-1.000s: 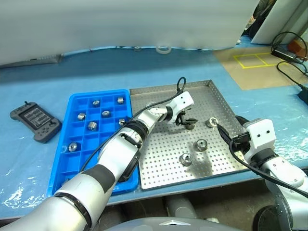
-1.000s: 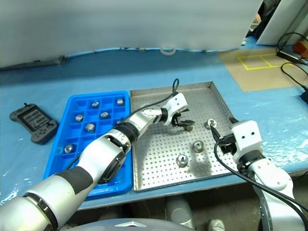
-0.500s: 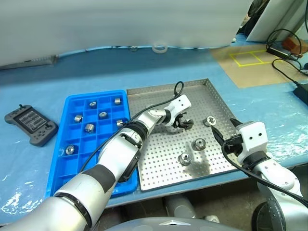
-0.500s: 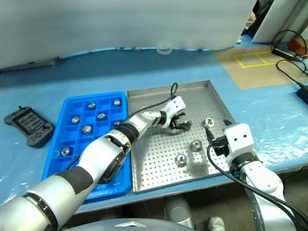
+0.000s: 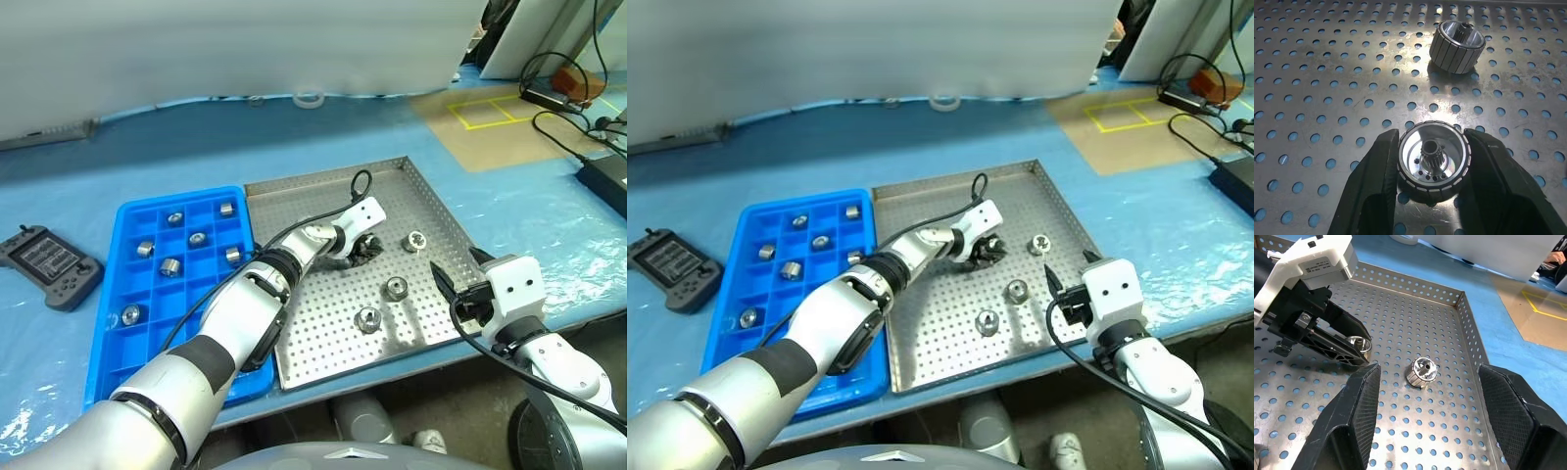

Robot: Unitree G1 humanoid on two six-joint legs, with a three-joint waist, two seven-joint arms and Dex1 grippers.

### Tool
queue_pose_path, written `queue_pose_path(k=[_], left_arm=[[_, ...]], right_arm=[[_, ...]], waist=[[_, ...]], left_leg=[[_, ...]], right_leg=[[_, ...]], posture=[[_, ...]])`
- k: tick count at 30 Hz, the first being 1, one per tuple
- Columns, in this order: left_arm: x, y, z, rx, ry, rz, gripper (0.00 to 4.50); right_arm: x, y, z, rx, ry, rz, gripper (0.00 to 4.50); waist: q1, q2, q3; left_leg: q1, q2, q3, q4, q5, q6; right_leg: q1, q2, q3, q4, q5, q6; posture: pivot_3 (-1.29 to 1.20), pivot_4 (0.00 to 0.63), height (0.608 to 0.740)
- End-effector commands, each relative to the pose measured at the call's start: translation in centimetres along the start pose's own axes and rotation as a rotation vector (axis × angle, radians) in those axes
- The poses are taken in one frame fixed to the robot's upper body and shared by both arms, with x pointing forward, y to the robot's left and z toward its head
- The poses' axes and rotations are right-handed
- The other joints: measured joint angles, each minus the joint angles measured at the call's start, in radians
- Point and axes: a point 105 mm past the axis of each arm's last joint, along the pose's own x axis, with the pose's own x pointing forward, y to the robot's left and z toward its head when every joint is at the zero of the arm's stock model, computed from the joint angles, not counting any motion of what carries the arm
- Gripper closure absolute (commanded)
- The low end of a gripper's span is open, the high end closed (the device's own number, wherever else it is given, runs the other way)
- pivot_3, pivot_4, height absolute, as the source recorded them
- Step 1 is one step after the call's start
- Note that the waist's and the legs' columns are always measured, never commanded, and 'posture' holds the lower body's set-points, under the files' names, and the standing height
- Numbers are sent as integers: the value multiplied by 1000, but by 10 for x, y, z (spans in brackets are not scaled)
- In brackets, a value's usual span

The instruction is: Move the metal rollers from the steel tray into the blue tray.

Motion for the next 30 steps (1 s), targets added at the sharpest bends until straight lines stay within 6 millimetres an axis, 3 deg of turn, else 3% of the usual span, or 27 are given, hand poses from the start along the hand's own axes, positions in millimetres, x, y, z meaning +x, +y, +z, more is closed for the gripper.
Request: queue_pose_path(k=[1, 9, 15, 17, 21, 24, 27, 30], left_arm=[[46, -105, 37, -10, -94, -280, 2804], [41, -84, 38, -43, -116, -212, 2802], [5, -44, 70, -125, -330, -293, 2802], [-18, -23, 76, -119, -390, -326, 2802], [-79, 22, 68, -9, -435, -294, 2802], [-130, 33, 54, 41, -428, -268, 2802], [-179, 42, 39, 24, -407, -149, 2802], [-216, 44, 20, -14, -360, -23, 2802]], right_arm=[[-3, -3, 13, -32, -49, -25, 1187], [2, -4, 17, -30, -71, -12, 1187], [14, 5, 39, 18, -163, 112, 1187], [19, 9, 49, 31, -199, 176, 1187], [34, 22, 66, 42, -259, 366, 1187], [50, 32, 75, 37, -290, 476, 1187], [63, 44, 91, 119, -353, 615, 1187], [73, 59, 105, 156, -394, 763, 1187]], waist=[[-6, 0, 0], [-20, 0, 0], [-27, 2, 2], [-22, 3, 3], [-6, 1, 6], [5, 0, 7], [62, -2, 13], [170, -1, 16]], left_leg=[[0, 0, 0, 0, 0, 0], [-1, -1, -1, 0, -1, 1], [-3, -4, -1, 0, -1, 2], [-3, -4, -1, 0, -1, 3], [-3, -4, -1, 0, -1, 4], [0, -1, 0, 0, -1, 3], [4, 5, -1, -1, 2, -1], [3, 9, -2, -1, 6, -7]], right_leg=[[0, 0, 0, 0, 0, 0], [0, -1, -1, -1, 0, 0], [-1, -4, -1, -1, 0, 0], [-1, -4, -1, 0, 0, 0], [-1, -6, -1, 2, 1, -1], [0, -5, -4, 6, 1, -1], [-1, -4, -11, 15, 1, -2], [-6, -3, -14, 22, 0, -3]], posture=[[-689, 150, 740], [-651, 150, 740], [-571, 150, 740], [-507, 150, 740], [-375, 150, 740], [-250, 150, 740], [-86, 150, 740], [32, 150, 740]])
